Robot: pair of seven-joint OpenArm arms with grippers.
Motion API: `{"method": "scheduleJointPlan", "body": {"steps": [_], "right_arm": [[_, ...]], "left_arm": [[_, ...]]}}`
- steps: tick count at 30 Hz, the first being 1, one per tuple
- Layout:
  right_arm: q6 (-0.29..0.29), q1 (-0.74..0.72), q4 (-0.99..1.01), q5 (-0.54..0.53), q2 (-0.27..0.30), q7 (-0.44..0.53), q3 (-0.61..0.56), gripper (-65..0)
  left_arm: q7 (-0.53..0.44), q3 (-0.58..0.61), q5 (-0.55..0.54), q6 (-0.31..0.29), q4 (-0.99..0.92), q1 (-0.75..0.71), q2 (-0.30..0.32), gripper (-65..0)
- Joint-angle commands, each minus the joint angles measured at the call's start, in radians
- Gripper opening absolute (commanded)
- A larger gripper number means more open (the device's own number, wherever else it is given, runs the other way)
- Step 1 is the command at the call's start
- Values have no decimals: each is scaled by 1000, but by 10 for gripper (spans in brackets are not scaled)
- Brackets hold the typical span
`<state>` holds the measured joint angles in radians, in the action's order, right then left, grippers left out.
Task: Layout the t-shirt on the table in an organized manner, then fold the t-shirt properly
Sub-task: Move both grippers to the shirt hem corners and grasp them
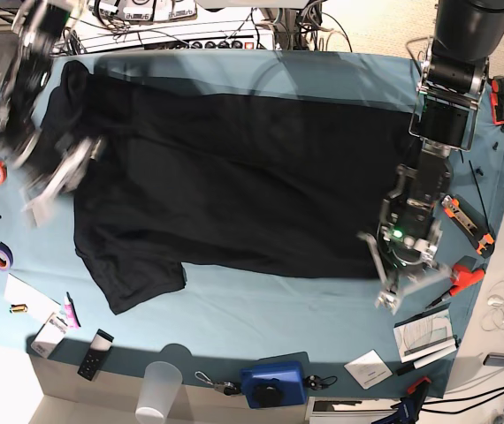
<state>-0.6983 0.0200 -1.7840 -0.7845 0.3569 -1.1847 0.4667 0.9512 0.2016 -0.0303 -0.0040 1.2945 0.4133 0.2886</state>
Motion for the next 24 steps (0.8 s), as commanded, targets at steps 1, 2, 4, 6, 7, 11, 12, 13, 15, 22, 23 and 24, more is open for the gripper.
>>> {"method": "scheduleJointPlan", "body": {"steps": [1, 2, 4, 6, 7, 11, 12, 13, 15, 22, 23, 24], "right_arm": [[0, -25, -13, 22, 17, 55, 1, -449], [0, -35, -5, 74, 18, 100, -5, -449], [0, -54, 33, 176, 18, 192, -20, -449], [18, -85, 101, 268, 18, 258, -47, -449], [19, -105, 144, 306, 18, 283, -62, -449], [20, -217, 333, 378, 23, 355, -124, -449], [21, -251, 376, 391, 23, 376, -130, -449], [25, -287, 416, 398, 23, 394, -134, -449], [72, -365, 490, 425, 23, 413, -134, -449], [127, -629, 822, 521, 23, 428, -134, -449], [127, -657, 868, 528, 23, 441, -134, -449], [127, -681, 908, 544, 23, 459, -134, -449]], "left_arm": [[4, -4, -21, -2, 32, 32, 7, -650], [30, -4, -49, -10, 45, 32, 7, -650], [101, -4, -92, -23, 82, 32, 5, -650], [182, -4, -135, -30, 129, 29, 4, -650], [198, -4, -143, -52, 158, 19, 5, -650], [193, -4, -150, -60, 280, -60, 4, -650], [193, -4, -149, -61, 304, -86, 0, -650], [193, -4, -148, -61, 326, -114, -6, -650], [193, -4, -137, -61, 364, -166, -24, -650], [182, -4, -112, -61, 474, -282, -45, -650], [175, -4, -112, -61, 481, -287, -45, -650], [175, -4, -112, -61, 484, -289, -45, -650]]}}
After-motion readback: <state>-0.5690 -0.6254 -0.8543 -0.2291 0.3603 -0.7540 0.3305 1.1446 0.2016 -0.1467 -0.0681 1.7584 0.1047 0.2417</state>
